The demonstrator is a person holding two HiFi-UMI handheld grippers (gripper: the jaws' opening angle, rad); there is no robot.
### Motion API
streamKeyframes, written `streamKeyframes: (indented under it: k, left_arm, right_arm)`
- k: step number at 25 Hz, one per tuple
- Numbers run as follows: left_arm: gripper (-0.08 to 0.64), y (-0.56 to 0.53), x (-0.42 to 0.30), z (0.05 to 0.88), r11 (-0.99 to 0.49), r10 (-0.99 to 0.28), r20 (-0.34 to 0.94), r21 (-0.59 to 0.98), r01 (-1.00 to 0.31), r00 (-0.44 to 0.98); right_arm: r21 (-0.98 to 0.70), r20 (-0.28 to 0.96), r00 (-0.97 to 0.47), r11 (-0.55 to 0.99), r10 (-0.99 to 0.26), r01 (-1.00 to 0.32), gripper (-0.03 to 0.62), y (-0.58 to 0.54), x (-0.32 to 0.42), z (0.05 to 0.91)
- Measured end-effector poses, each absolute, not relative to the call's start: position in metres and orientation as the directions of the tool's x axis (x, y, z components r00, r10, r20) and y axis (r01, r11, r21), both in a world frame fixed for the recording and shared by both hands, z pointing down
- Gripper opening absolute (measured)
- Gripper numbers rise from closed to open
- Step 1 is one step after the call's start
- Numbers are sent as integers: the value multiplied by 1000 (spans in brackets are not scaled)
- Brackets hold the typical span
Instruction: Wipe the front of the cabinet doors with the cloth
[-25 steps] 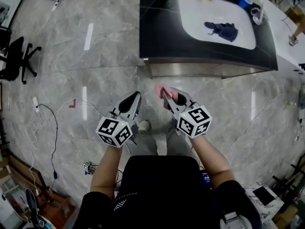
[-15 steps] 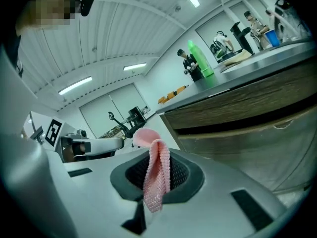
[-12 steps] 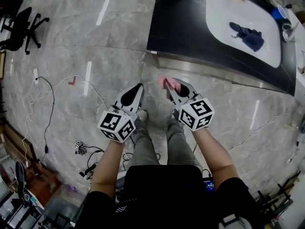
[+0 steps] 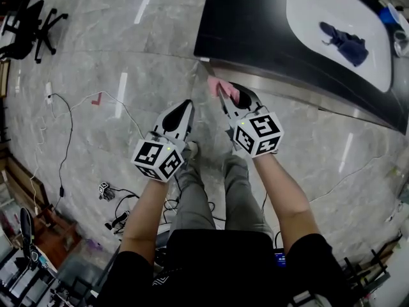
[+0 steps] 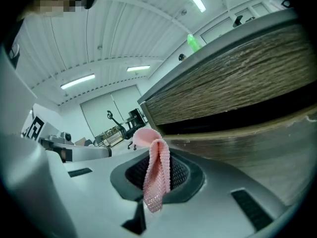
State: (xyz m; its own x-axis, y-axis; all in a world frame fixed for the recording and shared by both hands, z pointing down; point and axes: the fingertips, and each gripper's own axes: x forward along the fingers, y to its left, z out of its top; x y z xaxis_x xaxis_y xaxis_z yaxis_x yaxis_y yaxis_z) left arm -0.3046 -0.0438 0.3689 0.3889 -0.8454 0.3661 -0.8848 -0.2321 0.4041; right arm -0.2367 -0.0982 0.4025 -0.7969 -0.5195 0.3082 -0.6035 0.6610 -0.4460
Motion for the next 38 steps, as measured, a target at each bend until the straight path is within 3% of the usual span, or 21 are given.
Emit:
streamKeyframes:
  k: [10,31,38]
  left_arm:
    - [9,-64,-271,378,-263,-841,348,407,-875,415]
    - [9,-92,-77,396,-528,-656,324,449,-721,682]
    - [9,-97,-30,400,-573,-612,301,469,-673,731]
  right_arm:
    - [-433,269,-751,621,-603,-653,43,-116,-202,405]
    - [-406,337,-446,299,-830,-864,43,-126,35,424]
    - [-395,360,-356,205,-862,-895,43,-115,80,431]
